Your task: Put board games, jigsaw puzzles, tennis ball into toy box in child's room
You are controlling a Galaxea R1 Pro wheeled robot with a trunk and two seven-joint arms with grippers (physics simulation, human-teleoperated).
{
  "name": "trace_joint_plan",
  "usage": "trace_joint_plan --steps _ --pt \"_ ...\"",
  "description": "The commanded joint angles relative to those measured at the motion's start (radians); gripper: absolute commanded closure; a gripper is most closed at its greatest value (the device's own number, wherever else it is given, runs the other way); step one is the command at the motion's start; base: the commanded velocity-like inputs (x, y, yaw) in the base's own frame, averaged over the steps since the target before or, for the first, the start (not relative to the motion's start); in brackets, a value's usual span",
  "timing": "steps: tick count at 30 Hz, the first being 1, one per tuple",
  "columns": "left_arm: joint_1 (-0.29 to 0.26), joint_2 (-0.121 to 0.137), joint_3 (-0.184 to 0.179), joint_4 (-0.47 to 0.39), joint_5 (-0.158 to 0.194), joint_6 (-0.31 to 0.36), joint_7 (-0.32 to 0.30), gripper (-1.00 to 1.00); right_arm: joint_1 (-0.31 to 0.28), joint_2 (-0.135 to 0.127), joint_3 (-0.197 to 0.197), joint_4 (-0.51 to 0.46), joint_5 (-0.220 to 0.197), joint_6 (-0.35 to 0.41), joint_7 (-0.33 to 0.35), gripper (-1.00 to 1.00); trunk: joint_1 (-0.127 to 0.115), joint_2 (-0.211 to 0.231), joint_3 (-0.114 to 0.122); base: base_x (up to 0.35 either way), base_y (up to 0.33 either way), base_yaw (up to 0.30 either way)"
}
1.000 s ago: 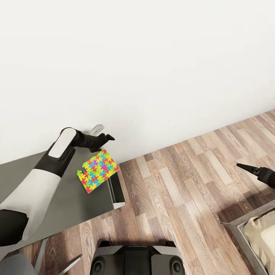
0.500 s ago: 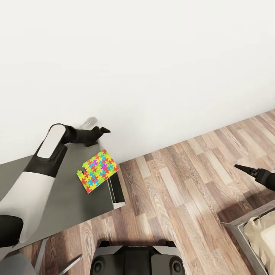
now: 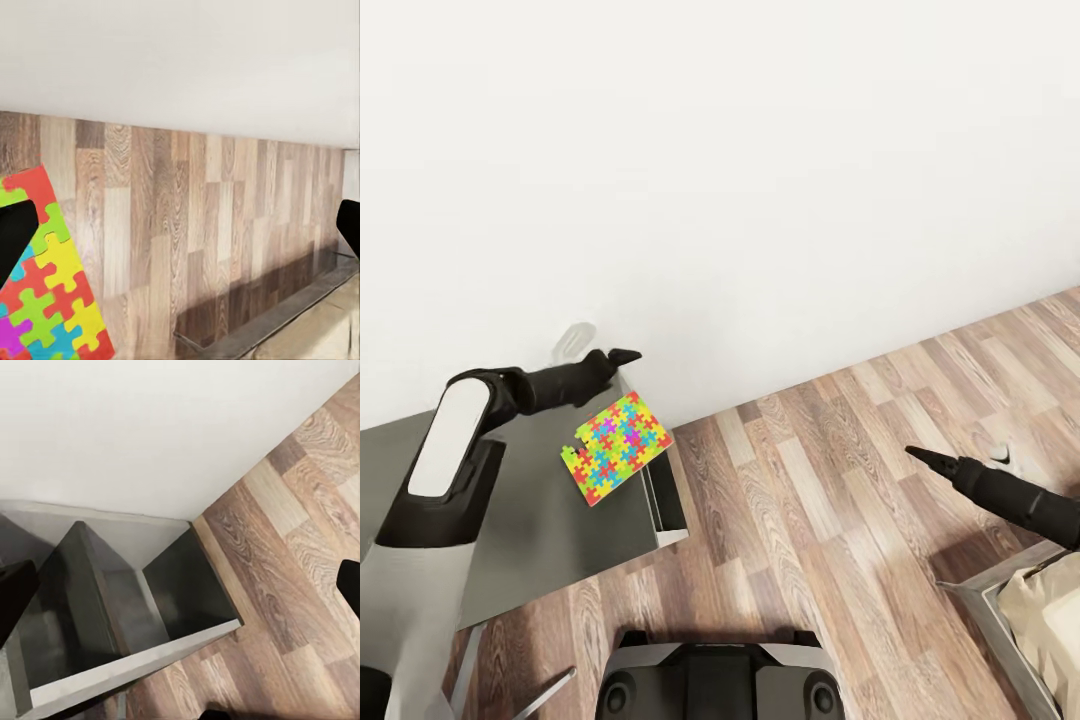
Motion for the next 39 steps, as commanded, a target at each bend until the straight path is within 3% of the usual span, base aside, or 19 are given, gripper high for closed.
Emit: trace_joint_plan --steps 1,6,12,13,17,21,25,30,34,35,38,39 --pt "0.022 -0.007 0.001 -0.013 0.010 -0.001 -0.008 -1.00 -0.003 0.010 0.010 0.003 0.009 -0.005 0.012 -1.00 0.001 -0.002 -0.001 0.000 0.000 0.000" --pt "0.101 -0.037 0.008 -0.039 0.011 -0.002 -0.097 -1.00 -0.010 0.033 0.039 0.032 0.009 -0.027 0.015 -1.00 0.001 -0.002 -0.001 0.000 0.000 0.000" --pt "0.168 -0.058 0.011 -0.051 0.012 -0.001 -0.259 -1.00 -0.066 0.047 0.051 0.185 0.005 -0.036 0.019 -1.00 0.001 -0.002 -0.001 0.000 0.000 0.000" --pt "0.168 -0.058 0.011 -0.051 0.012 -0.001 -0.259 -1.00 -0.066 0.047 0.051 0.185 0.005 -0.036 0.019 -1.00 0.001 -0.002 -0.001 0.000 0.000 0.000" --pt "0.220 -0.065 0.027 -0.055 0.011 -0.001 -0.370 -1.00 -0.108 0.055 0.055 0.269 -0.007 -0.037 0.019 -1.00 0.001 -0.002 -0.001 0.000 0.000 0.000" --pt "0.243 -0.067 0.045 -0.056 0.012 -0.001 -0.407 -1.00 -0.118 0.064 0.056 0.271 -0.016 -0.029 0.018 -1.00 0.001 -0.002 -0.001 0.000 0.000 0.000" --pt "0.281 -0.069 0.076 -0.057 0.013 0.000 -0.488 -1.00 -0.133 0.083 0.056 0.274 -0.027 -0.005 0.014 -1.00 0.001 -0.002 -0.001 0.000 0.000 0.000" --pt "0.310 -0.069 0.087 -0.057 0.013 -0.001 -0.569 -1.00 -0.148 0.093 0.058 0.319 -0.030 0.003 0.007 -1.00 0.001 -0.002 -0.001 0.000 0.000 0.000" --pt "0.330 -0.070 0.096 -0.057 0.014 0.003 -0.642 -1.00 -0.213 0.132 0.061 0.480 -0.030 0.006 -0.002 -1.00 0.001 -0.002 -0.001 0.000 0.000 0.000" --pt "0.330 -0.070 0.096 -0.057 0.014 0.003 -0.642 -1.00 -0.213 0.132 0.061 0.480 -0.030 0.006 -0.002 -1.00 0.001 -0.002 -0.001 0.000 0.000 0.000" --pt "0.334 -0.070 0.097 -0.057 0.028 0.008 -0.665 -1.00 -0.277 0.177 0.068 0.612 -0.027 0.015 -0.004 -1.00 0.001 -0.002 -0.001 0.000 0.000 0.000" --pt "0.334 -0.070 0.097 -0.057 0.028 0.008 -0.665 -1.00 -0.277 0.177 0.068 0.612 -0.027 0.015 -0.004 -1.00 0.001 -0.002 -0.001 0.000 0.000 0.000"
